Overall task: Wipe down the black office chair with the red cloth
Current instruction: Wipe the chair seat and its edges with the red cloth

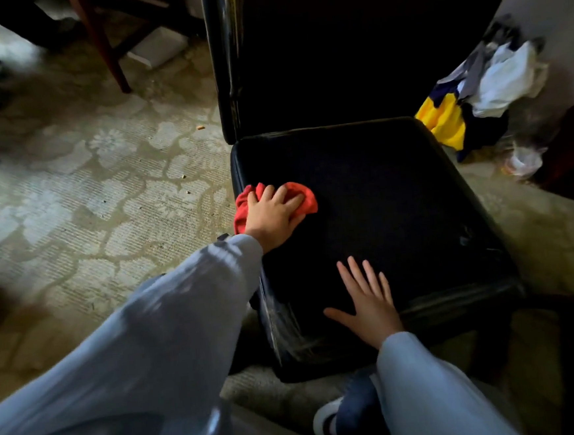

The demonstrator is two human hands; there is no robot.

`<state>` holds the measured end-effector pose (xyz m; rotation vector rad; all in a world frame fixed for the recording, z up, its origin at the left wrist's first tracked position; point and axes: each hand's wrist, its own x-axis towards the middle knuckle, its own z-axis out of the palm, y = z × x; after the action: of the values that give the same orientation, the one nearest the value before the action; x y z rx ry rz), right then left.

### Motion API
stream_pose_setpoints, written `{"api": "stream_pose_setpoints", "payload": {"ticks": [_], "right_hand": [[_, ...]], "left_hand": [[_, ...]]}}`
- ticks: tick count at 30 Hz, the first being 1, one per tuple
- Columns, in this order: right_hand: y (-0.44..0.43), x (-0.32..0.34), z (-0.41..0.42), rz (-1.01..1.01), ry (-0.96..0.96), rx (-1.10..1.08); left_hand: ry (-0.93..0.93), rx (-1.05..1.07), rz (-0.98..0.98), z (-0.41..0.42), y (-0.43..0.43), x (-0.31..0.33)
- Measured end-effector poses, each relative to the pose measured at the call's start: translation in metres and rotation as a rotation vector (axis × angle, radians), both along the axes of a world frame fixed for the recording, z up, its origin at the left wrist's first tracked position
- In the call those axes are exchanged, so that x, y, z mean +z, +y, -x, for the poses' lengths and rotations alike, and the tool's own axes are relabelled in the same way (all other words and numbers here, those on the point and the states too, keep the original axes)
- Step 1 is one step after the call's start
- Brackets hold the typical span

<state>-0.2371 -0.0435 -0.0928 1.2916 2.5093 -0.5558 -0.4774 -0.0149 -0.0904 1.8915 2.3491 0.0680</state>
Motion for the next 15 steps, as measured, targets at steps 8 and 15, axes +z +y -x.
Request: {"api": "stream_pose_setpoints", "payload": {"ticks": [8, 15], "right_hand": [[0.002, -0.005, 0.001, -0.007, 0.011, -0.007], [-0.006, 0.006, 0.002, 0.002, -0.009, -0.052]], "left_hand": [[-0.029, -0.189, -0.098, -0.036, -0.043, -0.008], [-0.030, -0.347, 0.095, -0.056, -0.087, 0.002]]}}
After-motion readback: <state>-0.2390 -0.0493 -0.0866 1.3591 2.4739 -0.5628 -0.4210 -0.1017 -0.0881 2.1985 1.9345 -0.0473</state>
